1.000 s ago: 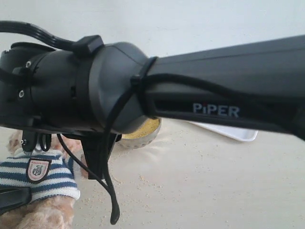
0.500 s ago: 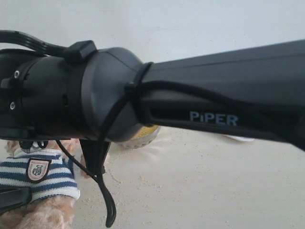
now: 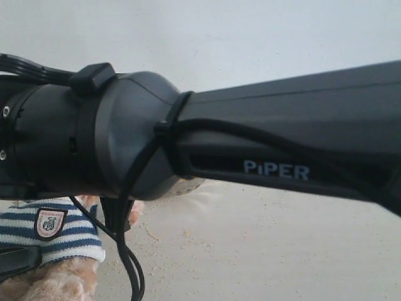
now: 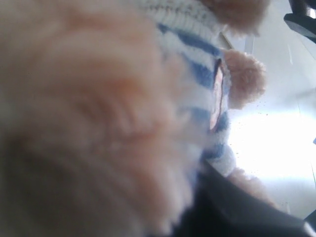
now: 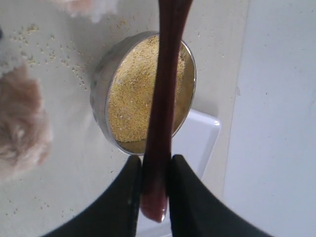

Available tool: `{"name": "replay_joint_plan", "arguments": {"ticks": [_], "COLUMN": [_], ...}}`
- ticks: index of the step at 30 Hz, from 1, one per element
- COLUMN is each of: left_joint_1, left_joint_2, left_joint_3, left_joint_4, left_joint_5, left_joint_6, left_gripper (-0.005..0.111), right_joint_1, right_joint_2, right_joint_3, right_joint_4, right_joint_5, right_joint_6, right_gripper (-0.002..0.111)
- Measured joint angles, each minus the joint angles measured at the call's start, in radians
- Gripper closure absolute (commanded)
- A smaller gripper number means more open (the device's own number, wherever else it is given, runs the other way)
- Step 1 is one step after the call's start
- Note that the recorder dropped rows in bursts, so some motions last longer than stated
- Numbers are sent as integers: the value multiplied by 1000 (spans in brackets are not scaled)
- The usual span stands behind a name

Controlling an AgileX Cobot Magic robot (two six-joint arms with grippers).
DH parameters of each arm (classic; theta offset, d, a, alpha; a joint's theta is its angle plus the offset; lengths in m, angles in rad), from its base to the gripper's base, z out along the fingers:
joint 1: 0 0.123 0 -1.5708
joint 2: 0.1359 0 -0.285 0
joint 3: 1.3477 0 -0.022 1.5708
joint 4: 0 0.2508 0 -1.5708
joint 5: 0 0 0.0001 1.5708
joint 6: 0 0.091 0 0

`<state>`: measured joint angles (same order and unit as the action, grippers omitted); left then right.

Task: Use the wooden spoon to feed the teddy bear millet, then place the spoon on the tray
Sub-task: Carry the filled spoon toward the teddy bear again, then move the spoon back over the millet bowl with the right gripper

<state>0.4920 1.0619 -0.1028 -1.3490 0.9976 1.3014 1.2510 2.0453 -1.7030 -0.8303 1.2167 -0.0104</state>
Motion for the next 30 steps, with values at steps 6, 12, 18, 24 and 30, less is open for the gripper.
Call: {"name": "replay_joint_plan", "arguments": {"ticks": [6,12,18,24,30], "left_joint_1": [0,0,0,0,0], "left_joint_2": [0,0,0,0,0], "left_joint_3": [0,0,0,0,0], "left_joint_4": [0,0,0,0,0], "left_joint_5": [0,0,0,0,0], "left_joint_6": [0,0,0,0,0], "left_gripper": [102,102,102,102,102], "right_joint_1": [6,20,24,25,25], "right_joint_2": [0,0,6,6,6], "right_joint_3": [0,0,0,0,0], "right_joint_4": [-2,-7,-8,-12,-41], "right_joint_5": [0,2,0,0,0], "right_joint_6": [22,37,48,48,48], "right_gripper": [108,108,108,108,108]}}
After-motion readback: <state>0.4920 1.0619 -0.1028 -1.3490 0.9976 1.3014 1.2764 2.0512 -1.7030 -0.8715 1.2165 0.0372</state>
